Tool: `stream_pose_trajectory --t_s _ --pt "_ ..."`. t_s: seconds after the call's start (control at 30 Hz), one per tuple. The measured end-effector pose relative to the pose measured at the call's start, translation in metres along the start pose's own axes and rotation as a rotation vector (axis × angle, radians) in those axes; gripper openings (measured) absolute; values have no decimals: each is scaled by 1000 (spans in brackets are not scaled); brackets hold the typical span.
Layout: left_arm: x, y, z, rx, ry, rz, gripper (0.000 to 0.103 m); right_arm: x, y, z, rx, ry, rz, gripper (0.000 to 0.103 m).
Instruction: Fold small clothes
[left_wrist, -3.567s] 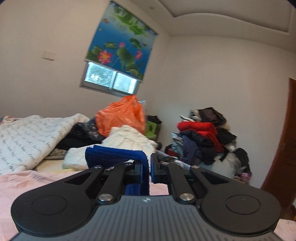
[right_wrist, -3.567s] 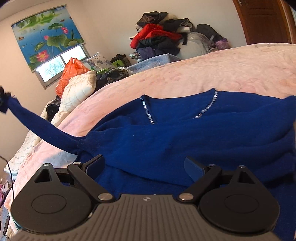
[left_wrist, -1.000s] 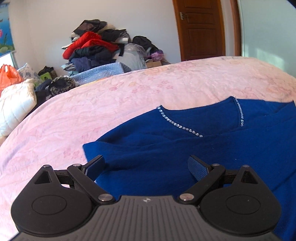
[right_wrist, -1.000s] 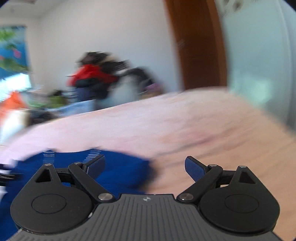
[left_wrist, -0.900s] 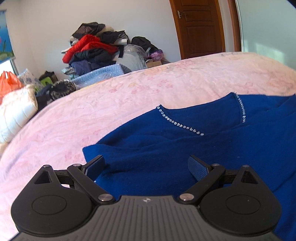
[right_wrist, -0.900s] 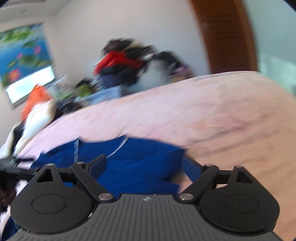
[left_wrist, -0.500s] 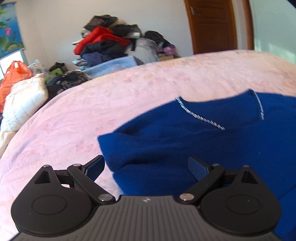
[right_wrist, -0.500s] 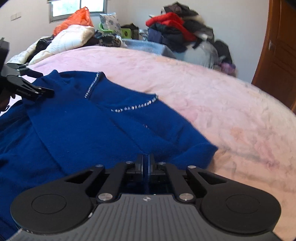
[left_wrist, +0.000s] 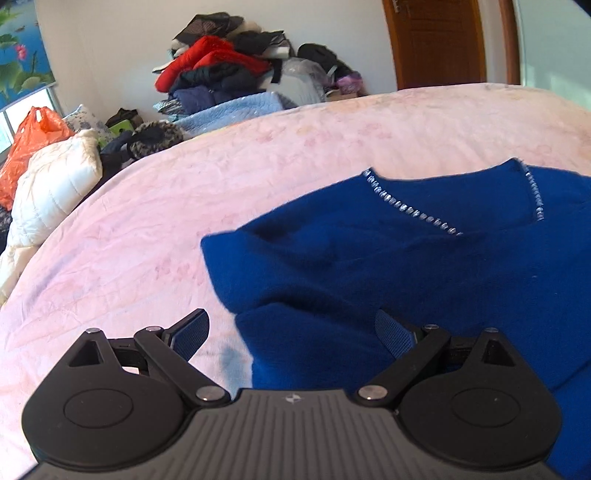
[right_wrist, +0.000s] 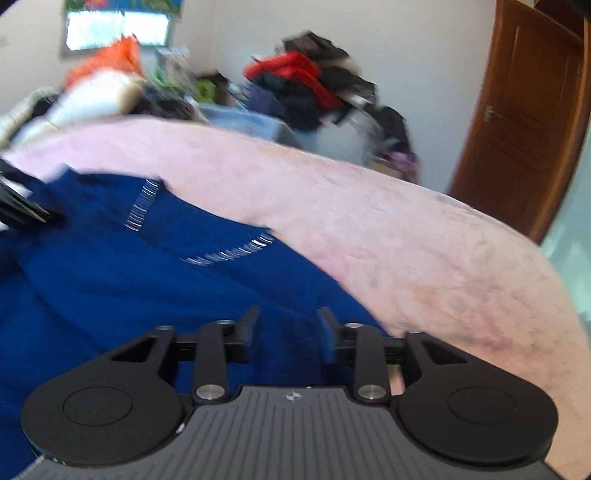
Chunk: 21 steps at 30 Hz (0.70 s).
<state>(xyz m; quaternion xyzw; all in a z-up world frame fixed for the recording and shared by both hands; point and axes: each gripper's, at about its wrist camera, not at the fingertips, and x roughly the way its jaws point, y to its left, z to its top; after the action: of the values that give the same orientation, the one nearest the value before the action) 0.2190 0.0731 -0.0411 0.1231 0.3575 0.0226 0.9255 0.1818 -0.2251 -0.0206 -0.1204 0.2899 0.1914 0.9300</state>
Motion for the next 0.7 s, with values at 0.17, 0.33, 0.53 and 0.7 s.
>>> stream_pose_trajectory --t_s 0.17,0.33,0.53,0.7 --pt "-24 8 -4 -64 -18 -5 97 12 3 -12 0 114 -111 58" --pt "-63 16 -28 -87 1 -38 97 -35 27 -16 58 -2 24 69" --pt "-116 16 -73 -104 16 -123 97 -78 66 -32 -56 43 200 80" --pt "-149 8 -102 -101 23 -175 97 -125 60 -48 -87 107 155 81"
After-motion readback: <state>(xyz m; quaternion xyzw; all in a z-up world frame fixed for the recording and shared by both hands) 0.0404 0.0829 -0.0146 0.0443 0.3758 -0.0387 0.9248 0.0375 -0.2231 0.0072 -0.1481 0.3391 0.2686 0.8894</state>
